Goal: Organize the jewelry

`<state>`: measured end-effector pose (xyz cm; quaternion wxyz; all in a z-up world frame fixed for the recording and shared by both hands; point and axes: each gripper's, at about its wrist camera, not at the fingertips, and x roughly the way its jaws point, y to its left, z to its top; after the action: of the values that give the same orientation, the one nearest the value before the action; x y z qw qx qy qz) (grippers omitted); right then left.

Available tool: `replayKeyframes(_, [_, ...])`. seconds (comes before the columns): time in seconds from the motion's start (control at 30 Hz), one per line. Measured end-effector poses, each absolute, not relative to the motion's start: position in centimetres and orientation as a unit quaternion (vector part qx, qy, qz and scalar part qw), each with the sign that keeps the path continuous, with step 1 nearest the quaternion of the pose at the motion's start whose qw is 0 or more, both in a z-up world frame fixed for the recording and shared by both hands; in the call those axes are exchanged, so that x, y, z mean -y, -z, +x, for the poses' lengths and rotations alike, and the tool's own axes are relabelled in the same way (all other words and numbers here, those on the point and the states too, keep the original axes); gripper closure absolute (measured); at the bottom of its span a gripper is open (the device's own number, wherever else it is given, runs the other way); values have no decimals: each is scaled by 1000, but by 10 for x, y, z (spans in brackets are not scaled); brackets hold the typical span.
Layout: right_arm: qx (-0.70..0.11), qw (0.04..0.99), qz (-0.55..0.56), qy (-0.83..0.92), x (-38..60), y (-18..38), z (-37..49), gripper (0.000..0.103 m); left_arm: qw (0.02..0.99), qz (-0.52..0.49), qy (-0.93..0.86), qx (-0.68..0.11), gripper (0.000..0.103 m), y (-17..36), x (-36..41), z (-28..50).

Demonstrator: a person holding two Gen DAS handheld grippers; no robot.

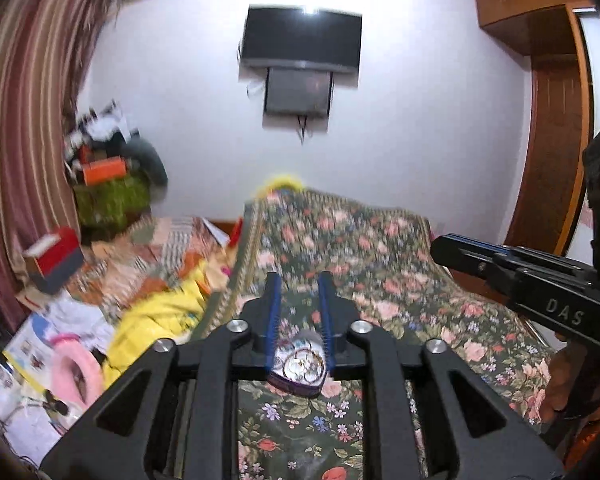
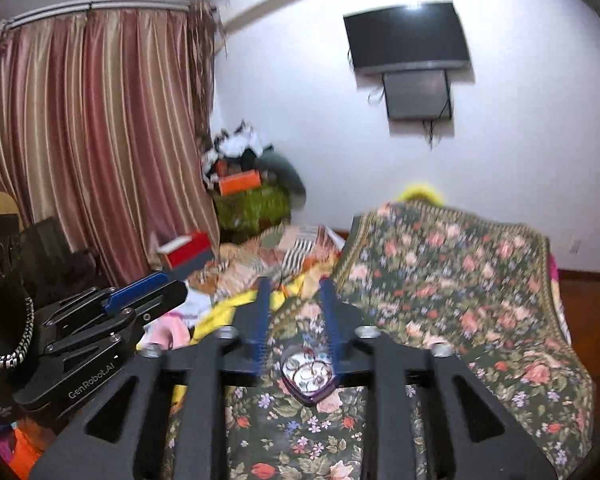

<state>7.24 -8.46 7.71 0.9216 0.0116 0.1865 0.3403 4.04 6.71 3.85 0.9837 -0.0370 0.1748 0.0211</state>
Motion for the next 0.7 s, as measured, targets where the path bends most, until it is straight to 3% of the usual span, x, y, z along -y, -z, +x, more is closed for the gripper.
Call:
replayKeyframes(0.07, [-163, 930, 14, -330, 90, -83, 58, 54, 987, -29, -30, -155, 77, -48, -63, 24])
replayKeyframes(0.2, [-127, 940, 5, -317, 95, -93, 34, 47, 992, -24, -48, -114, 55, -63, -58, -11])
replayKeyframes(0.27, [-117, 942, 4, -313, 96, -95, 27, 37, 993, -25, -55, -100, 50, -67, -57, -24])
replayKeyframes(0.37, [-106, 947, 9, -302, 99, -97, 20, 26, 993, -24, -69, -89, 33, -70, -58, -37])
replayKeyframes(0.5, [-102, 953, 7, -287, 102, -97, 14, 21, 993, -20, -87, -81, 17, -70, -59, -45])
replayKeyframes(0.7, [-111, 953, 10, -282, 105, -95, 14, 19, 993, -27, -88, -79, 11, -70, -63, -54])
